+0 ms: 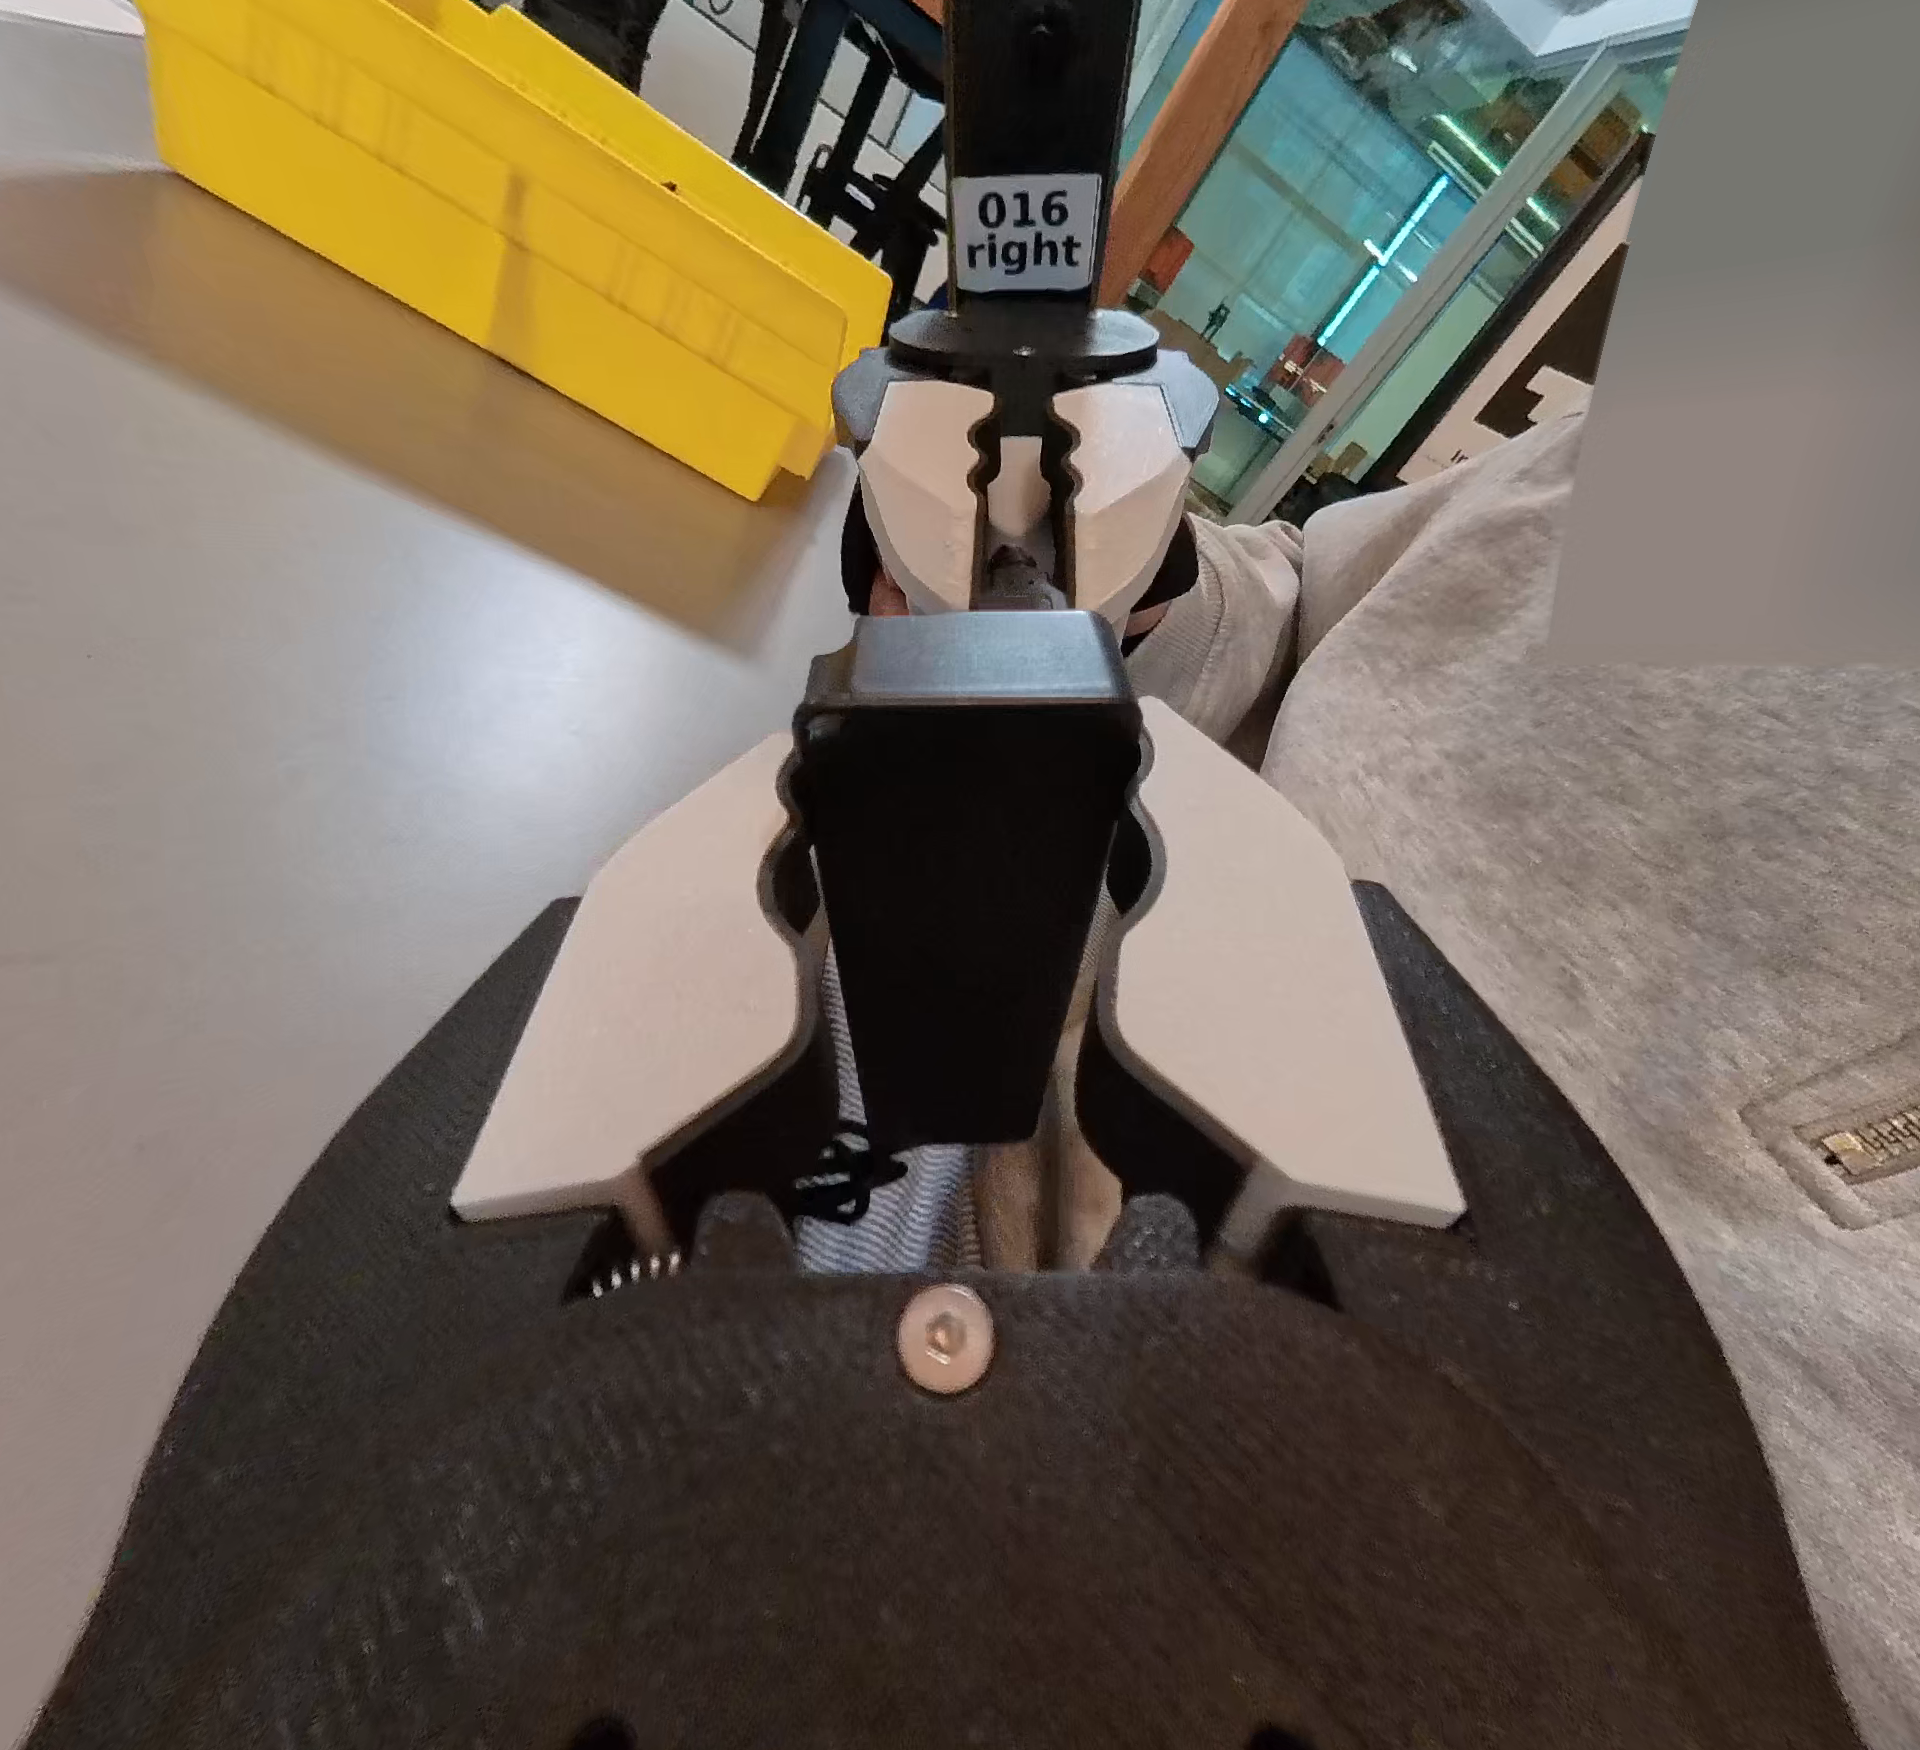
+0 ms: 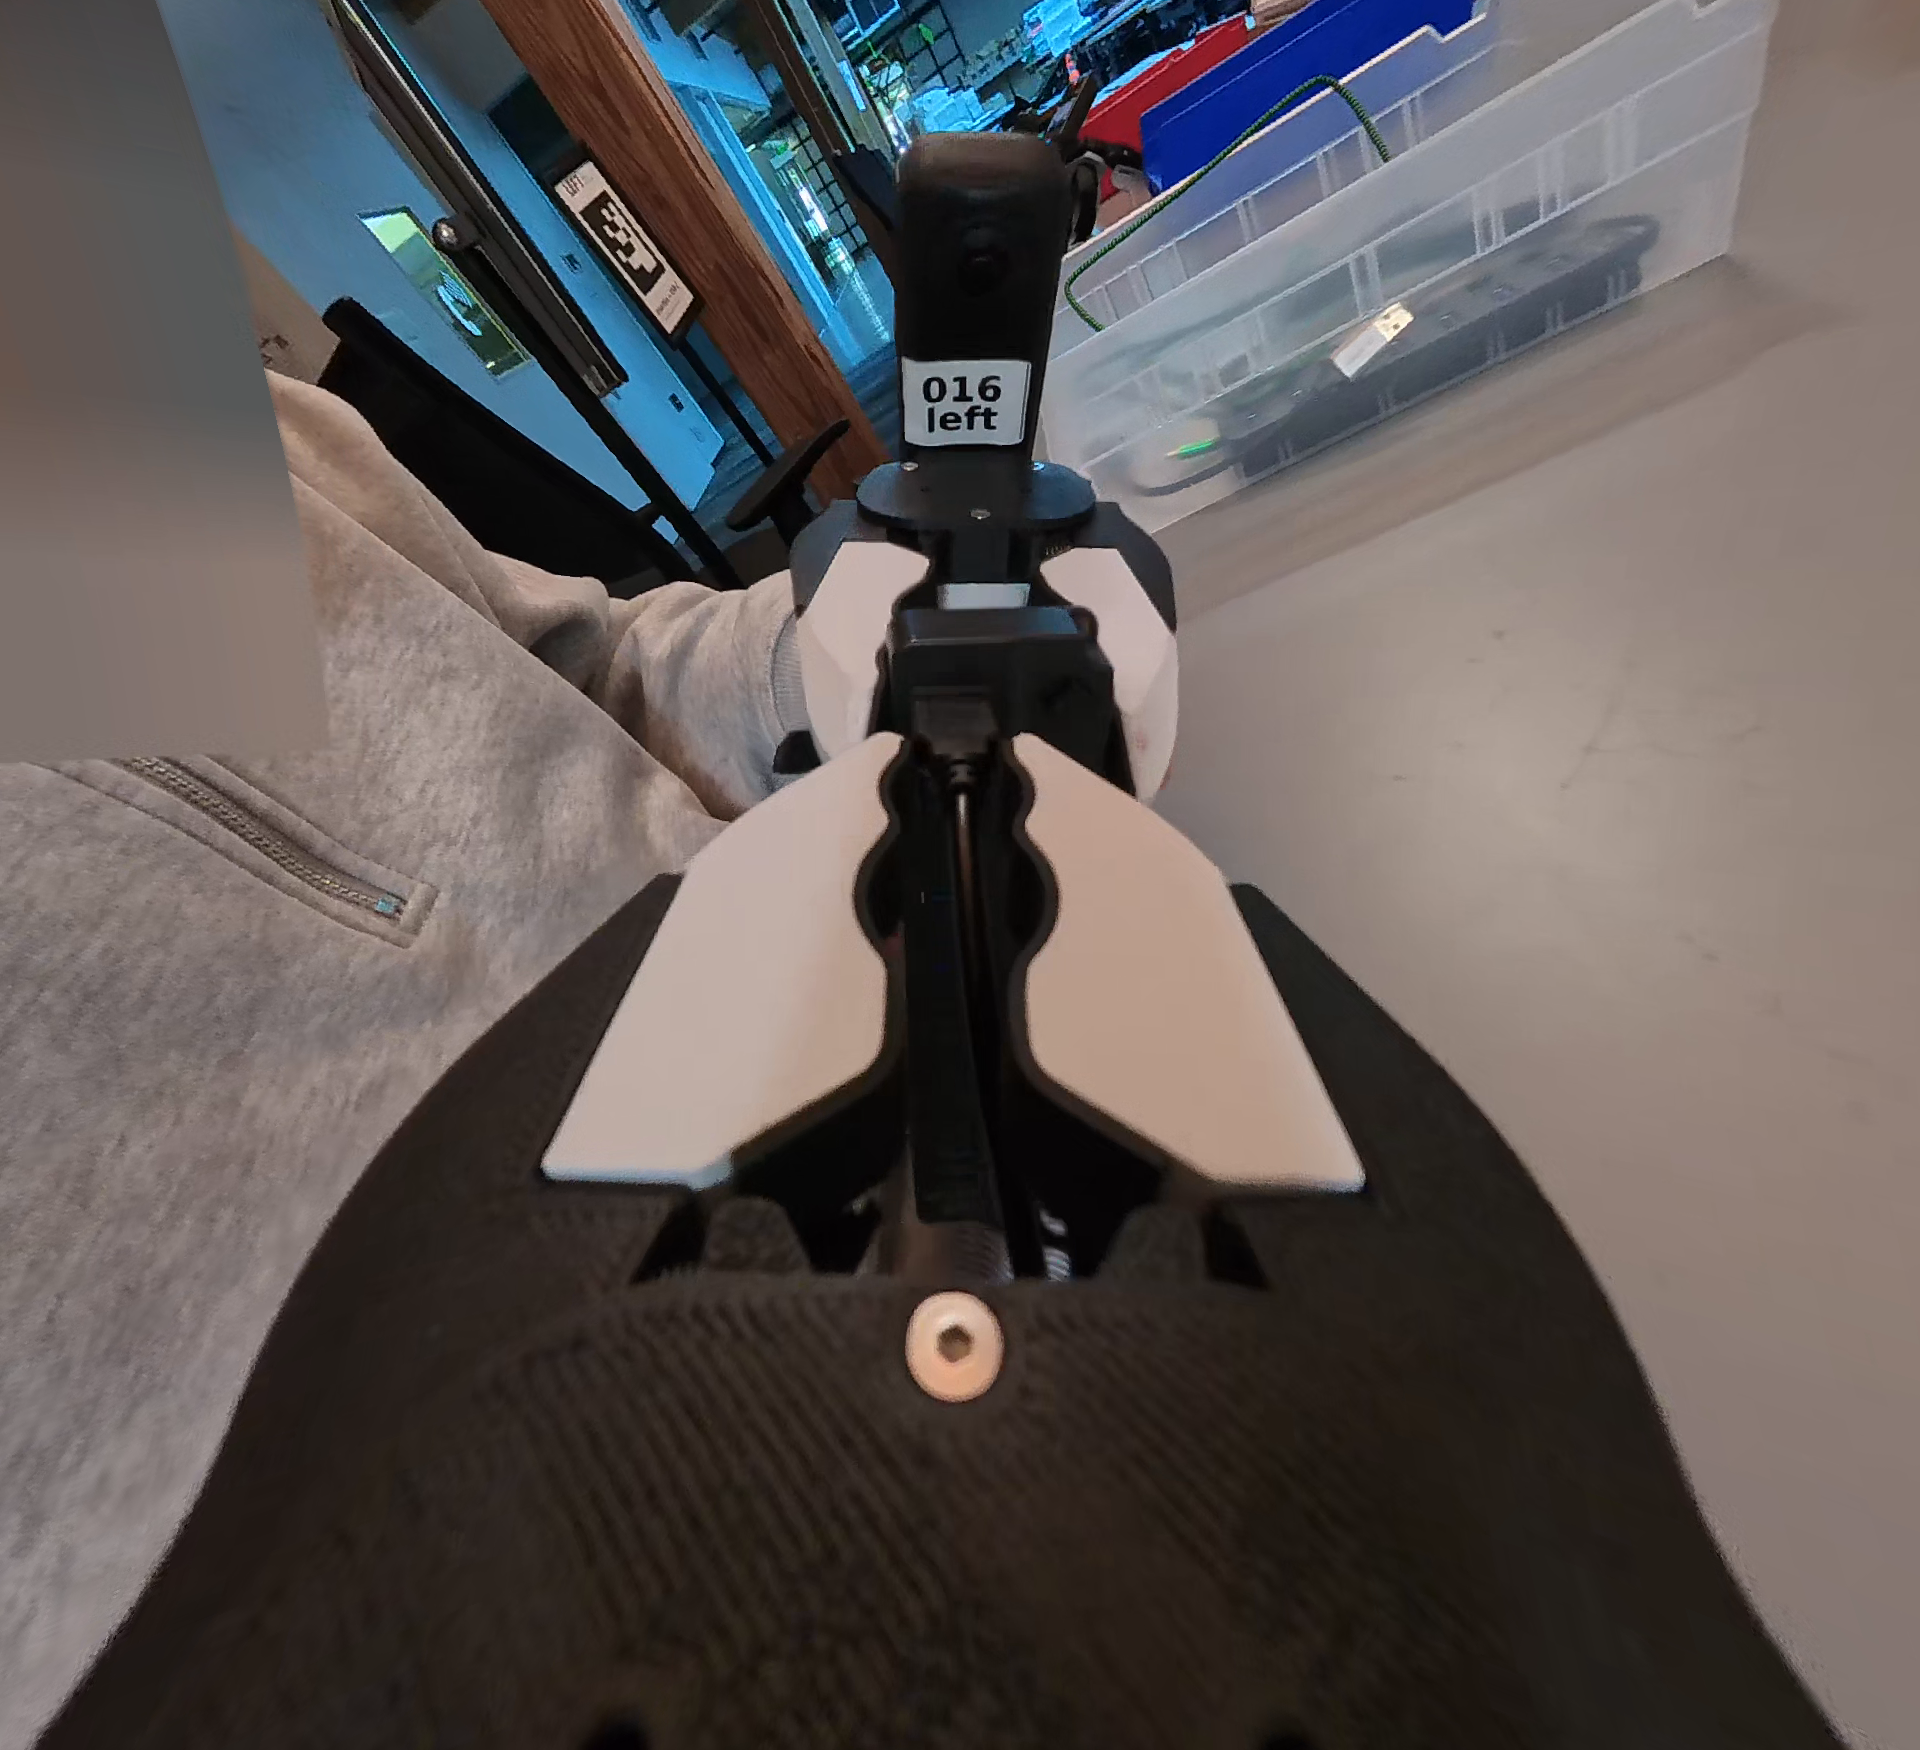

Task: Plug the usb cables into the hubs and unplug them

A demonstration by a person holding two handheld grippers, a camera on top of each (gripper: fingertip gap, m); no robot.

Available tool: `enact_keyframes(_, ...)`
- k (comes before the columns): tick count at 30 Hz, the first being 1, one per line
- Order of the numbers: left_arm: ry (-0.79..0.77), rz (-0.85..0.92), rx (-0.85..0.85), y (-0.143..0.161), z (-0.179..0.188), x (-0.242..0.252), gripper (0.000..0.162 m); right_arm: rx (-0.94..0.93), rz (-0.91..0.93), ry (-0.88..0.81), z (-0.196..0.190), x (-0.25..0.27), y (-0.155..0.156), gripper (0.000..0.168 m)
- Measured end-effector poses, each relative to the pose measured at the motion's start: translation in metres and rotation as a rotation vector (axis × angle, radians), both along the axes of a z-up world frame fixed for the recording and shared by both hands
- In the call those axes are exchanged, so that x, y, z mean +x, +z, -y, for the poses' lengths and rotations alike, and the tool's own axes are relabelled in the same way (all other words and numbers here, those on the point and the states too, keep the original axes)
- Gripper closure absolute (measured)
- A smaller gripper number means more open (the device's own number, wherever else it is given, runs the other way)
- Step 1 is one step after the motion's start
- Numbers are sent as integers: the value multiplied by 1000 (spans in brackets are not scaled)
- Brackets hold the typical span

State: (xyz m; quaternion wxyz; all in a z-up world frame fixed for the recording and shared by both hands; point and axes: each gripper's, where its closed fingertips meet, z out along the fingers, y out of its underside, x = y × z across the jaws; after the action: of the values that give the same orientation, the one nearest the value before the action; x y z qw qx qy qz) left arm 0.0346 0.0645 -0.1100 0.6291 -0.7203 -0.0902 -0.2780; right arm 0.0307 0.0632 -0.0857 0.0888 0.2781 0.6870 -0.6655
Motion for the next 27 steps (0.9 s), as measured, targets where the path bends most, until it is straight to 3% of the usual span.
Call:
enact_keyframes(13,-18,5,-18,-1,1,3,104,71,13,62,1,10,-10,154)
enact_keyframes(27,22,53,40,13,0,-1,104,-6,16,29,7,16,-10,154)
